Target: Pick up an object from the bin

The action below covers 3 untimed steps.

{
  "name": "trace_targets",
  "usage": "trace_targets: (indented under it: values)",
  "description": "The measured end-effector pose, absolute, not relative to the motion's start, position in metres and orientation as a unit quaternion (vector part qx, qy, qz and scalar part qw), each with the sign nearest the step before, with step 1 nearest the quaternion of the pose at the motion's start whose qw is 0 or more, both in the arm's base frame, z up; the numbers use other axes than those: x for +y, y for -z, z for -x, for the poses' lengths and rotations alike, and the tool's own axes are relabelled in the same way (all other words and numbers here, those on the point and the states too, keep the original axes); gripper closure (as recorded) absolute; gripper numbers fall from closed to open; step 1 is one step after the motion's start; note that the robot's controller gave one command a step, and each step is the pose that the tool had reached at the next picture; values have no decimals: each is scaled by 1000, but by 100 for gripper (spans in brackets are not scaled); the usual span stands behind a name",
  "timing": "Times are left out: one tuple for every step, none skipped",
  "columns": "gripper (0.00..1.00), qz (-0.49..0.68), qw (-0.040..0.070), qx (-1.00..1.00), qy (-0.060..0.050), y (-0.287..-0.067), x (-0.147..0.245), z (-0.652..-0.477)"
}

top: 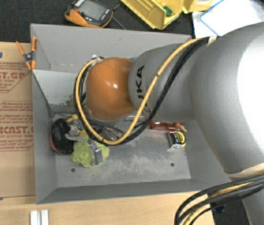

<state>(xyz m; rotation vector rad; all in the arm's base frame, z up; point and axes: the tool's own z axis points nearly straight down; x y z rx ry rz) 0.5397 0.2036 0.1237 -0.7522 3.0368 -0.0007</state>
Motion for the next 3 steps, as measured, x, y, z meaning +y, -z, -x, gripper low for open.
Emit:
trace_targets:
  values:
    - [0, 91, 5, 996, -1, -164, 166, -528]
    - [0, 221, 12, 975, -3, -242, 185, -533]
    - [0, 123, 1, 992, -1, -169, 203, -527]
